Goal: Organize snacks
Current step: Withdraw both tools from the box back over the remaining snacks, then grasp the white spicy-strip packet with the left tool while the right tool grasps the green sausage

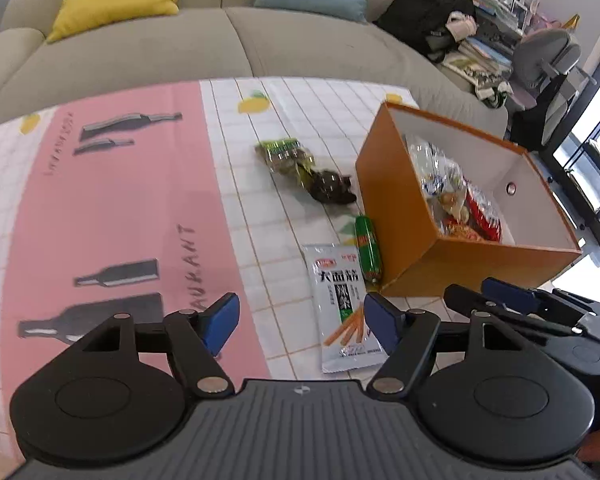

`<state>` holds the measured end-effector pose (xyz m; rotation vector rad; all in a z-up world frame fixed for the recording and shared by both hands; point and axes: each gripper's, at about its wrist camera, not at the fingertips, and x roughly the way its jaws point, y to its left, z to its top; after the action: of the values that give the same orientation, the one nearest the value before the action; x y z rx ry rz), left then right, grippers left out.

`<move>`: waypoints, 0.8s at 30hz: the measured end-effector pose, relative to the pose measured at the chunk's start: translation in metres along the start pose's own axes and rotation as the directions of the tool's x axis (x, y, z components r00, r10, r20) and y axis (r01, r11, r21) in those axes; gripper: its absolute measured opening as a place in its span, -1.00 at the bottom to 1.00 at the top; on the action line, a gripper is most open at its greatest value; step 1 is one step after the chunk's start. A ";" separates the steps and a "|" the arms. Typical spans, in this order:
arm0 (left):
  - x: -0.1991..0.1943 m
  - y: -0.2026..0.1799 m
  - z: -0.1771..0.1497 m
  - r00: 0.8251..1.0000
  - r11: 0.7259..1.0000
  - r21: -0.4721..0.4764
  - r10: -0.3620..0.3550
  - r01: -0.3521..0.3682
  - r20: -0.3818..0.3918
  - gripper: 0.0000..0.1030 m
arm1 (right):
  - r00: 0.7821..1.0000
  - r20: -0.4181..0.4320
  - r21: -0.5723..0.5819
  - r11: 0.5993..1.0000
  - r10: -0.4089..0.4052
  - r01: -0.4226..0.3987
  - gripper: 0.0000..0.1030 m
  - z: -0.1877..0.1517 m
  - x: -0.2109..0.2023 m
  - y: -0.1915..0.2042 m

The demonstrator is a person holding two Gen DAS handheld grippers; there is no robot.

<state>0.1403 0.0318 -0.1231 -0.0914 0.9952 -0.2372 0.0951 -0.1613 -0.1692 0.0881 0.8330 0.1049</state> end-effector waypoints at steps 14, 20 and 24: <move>0.093 -0.034 -0.014 0.991 1.000 -0.023 -0.007 0.004 -0.137 0.70 | 0.997 -0.077 0.197 0.980 0.011 0.004 0.10 -0.001 0.025 -0.049; 0.118 -0.047 -0.013 0.986 0.999 0.007 0.034 -0.034 -0.166 0.70 | 0.995 -0.101 0.233 0.973 0.024 0.000 0.15 -0.002 0.033 -0.054; 0.126 -0.056 -0.013 0.982 0.993 0.066 0.105 -0.096 -0.154 0.73 | 0.994 -0.110 0.219 0.976 0.025 0.000 0.15 -0.002 0.036 -0.052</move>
<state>0.1863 -0.0520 -0.2234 0.0316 1.1461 -0.1830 0.1208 -0.2082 -0.2033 0.2972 0.9551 0.0298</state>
